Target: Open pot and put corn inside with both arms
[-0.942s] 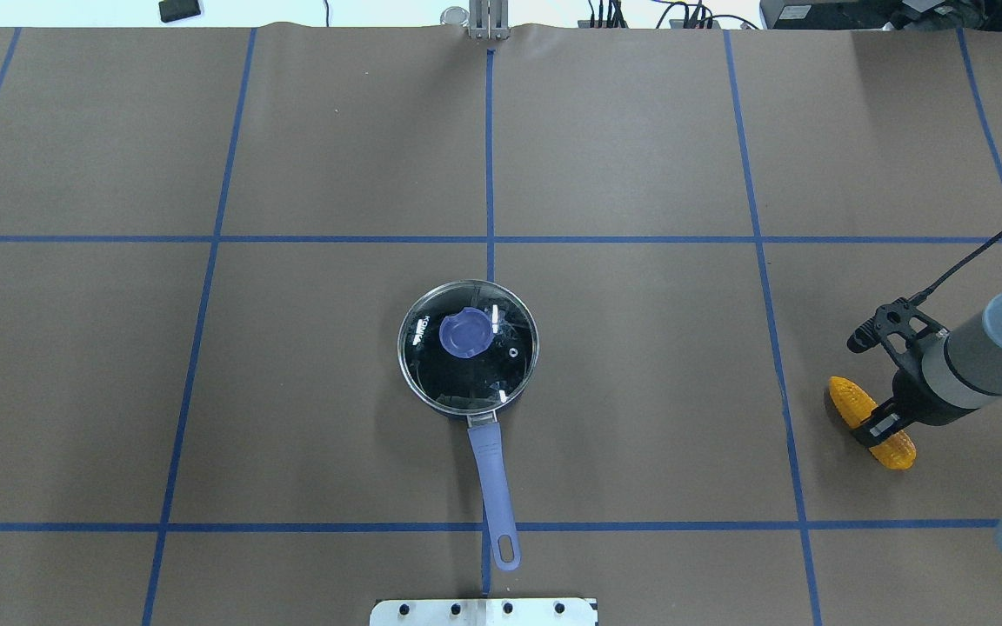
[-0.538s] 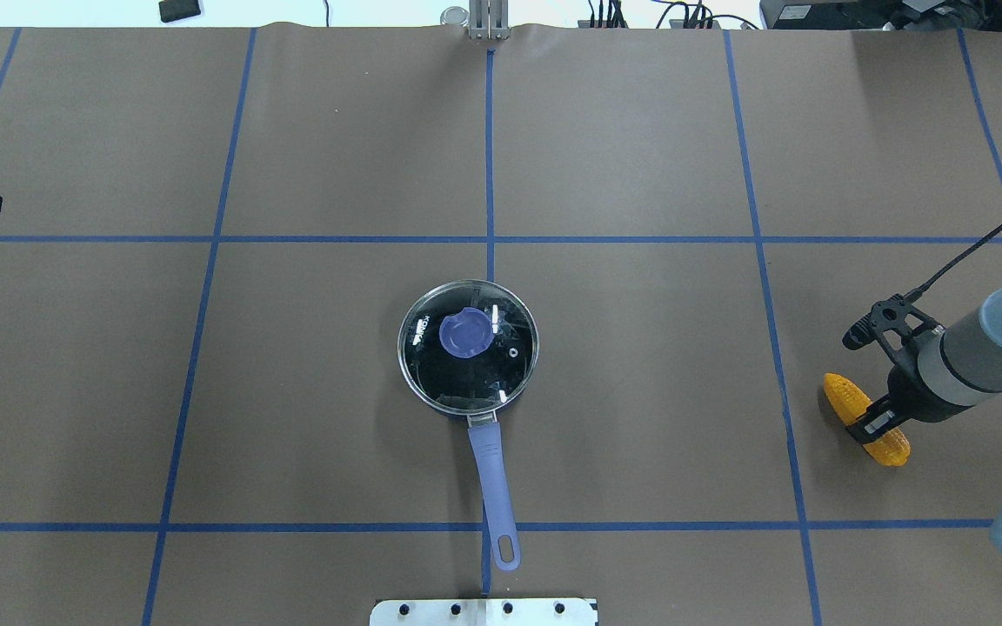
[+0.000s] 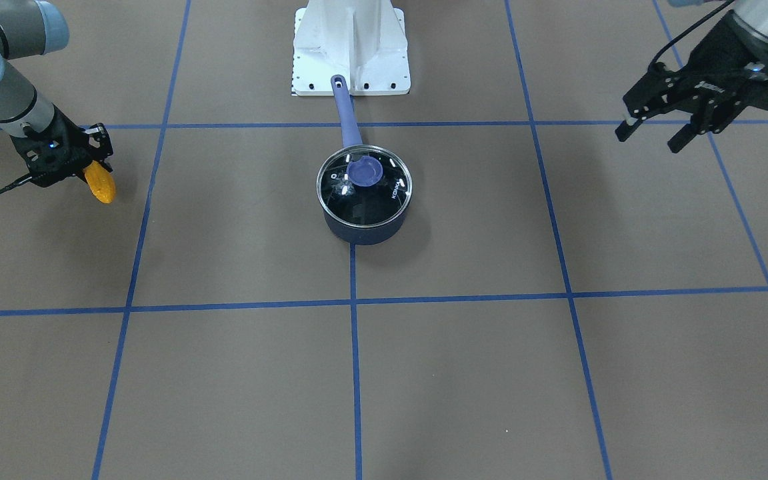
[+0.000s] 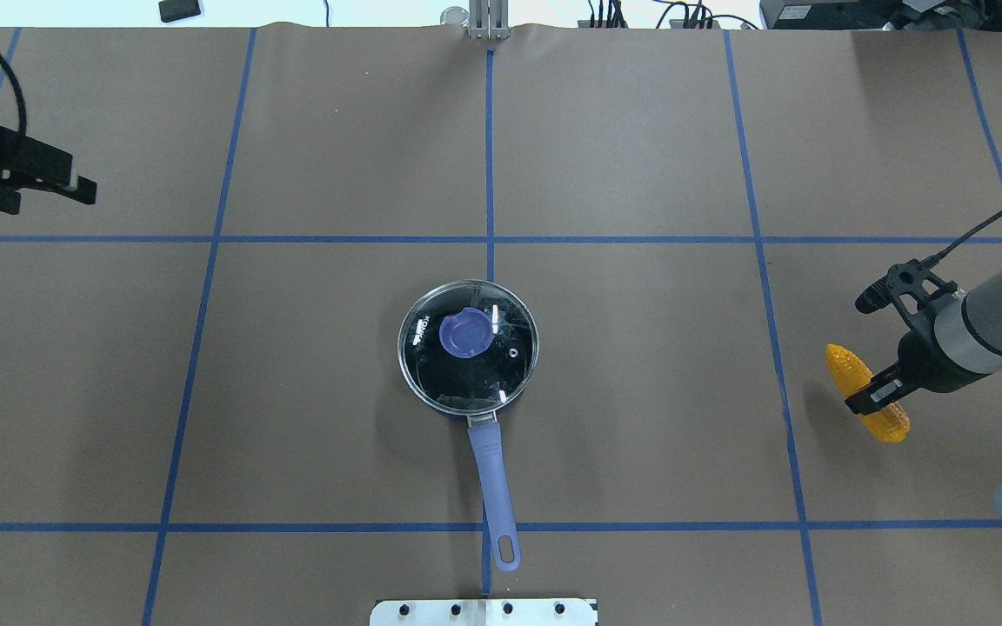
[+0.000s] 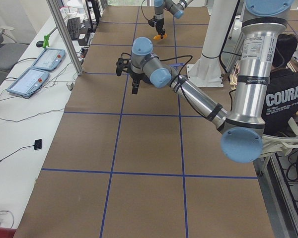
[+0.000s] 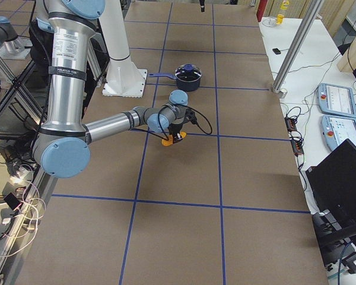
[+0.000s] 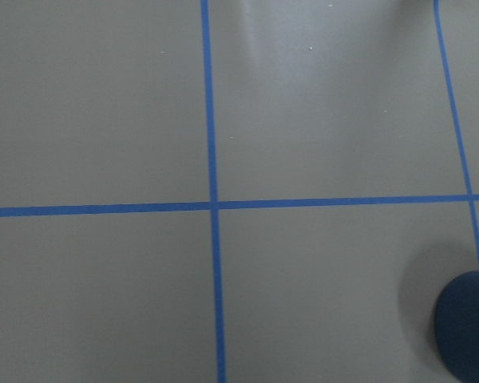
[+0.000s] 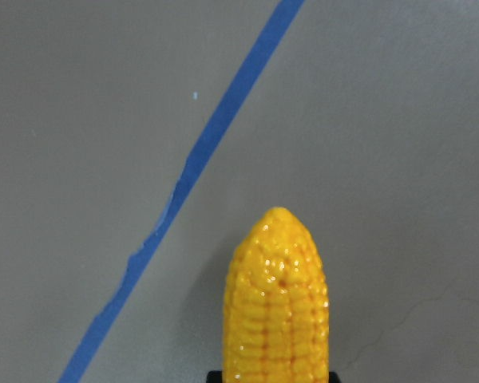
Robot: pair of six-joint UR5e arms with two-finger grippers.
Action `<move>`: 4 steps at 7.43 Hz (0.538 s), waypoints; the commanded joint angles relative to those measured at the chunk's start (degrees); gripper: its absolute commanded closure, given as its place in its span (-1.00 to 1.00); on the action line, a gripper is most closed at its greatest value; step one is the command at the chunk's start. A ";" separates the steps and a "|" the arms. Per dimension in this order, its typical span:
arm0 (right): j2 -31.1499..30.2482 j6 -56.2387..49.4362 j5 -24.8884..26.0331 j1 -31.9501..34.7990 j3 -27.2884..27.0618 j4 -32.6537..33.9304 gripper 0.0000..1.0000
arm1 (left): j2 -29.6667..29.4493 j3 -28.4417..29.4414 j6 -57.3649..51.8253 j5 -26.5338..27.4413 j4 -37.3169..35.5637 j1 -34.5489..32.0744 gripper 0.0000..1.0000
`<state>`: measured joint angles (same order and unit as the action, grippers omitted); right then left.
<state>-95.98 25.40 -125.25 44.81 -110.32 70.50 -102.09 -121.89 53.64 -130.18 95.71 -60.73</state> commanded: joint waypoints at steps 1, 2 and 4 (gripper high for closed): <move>7.17 -0.52 -1.40 3.34 -0.25 8.64 0.25 | -14.03 -0.36 7.94 10.78 -15.47 11.81 -0.94; 8.69 -0.70 -1.48 3.87 -0.07 10.26 0.24 | -19.66 -0.37 10.15 14.31 -22.17 16.13 -0.94; 9.41 -0.88 -1.57 3.88 0.45 10.45 0.24 | -24.01 0.25 15.14 16.35 -24.87 21.24 -0.94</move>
<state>-87.29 24.66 -126.76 48.76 -110.39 80.42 -122.91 -121.83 64.98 -115.69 73.07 -42.99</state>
